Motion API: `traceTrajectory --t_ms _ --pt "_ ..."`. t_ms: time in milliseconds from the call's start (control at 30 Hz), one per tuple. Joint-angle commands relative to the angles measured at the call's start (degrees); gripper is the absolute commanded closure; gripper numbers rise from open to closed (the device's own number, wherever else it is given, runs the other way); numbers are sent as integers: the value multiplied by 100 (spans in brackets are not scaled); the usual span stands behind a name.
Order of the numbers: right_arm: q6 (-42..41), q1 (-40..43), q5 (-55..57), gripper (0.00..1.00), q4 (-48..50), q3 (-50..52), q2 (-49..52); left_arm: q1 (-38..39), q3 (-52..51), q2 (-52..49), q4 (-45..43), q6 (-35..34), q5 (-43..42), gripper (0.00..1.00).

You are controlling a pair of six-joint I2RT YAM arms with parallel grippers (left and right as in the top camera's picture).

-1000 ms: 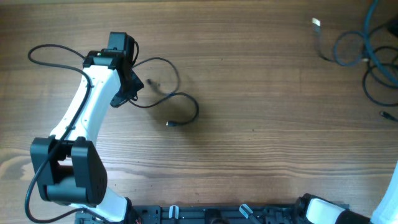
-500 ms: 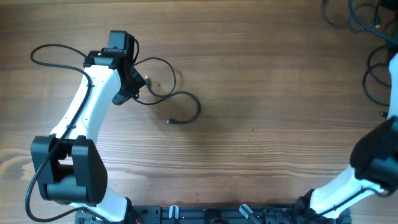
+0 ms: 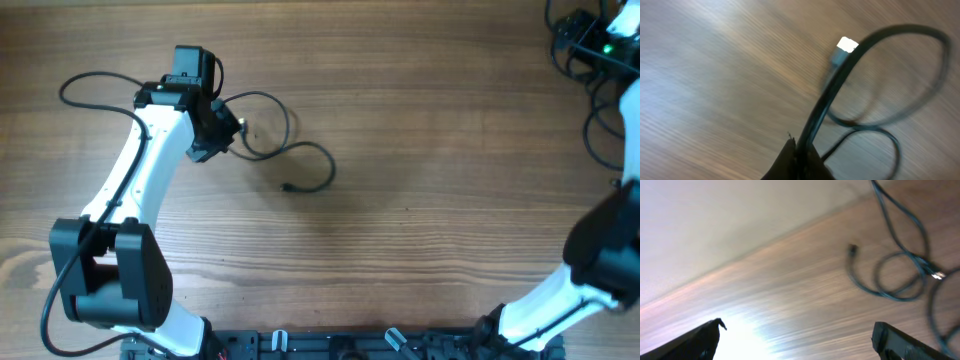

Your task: Untangle cables

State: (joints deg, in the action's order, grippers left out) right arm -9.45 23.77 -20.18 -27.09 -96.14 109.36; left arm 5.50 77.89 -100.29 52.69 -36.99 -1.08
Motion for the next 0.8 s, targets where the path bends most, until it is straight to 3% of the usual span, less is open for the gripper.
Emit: traceTrajectory --t_ms 0,67,100,133,167,200,300,433,500,667,767 --pt "-343 -184 -1585 0 -682 -68 -503 166 -22 -44 -540 1003 -2330 96" --pt "-378 -446 -1591 0 -1104 -68 -540 459 -22 -44 -723 1001 -2684 96" --pt "-350 -603 -1589 0 -1318 -66 -540 662 -22 -44 -800 1001 -2765 89" --pt "-284 -715 -1589 0 -1429 -66 -540 798 -22 -44 -824 1003 -2756 66" --pt "-251 -951 -1572 0 -1550 -66 -540 994 -22 -44 -837 1001 -2590 4" --pt "-254 -1095 -1565 0 -1578 -66 -540 1067 -22 -44 -813 1001 -2393 0" --pt "-251 -1438 -1532 0 -1757 -66 -540 970 0 9 -616 960 -1792 0" --pt "-251 -2380 -660 0 -2039 -48 -533 540 446 632 313 953 -555 0" --pt "-225 -2979 -634 0 -1971 7 -531 48 496 1200 546 481 -166 0" --pt "614 -4546 -457 0 -1987 11 -514 -1456 490 1622 1075 162 -184 0" --pt "1296 -5451 728 1 -1886 11 -208 -1770 380 1596 1161 162 -177 0"
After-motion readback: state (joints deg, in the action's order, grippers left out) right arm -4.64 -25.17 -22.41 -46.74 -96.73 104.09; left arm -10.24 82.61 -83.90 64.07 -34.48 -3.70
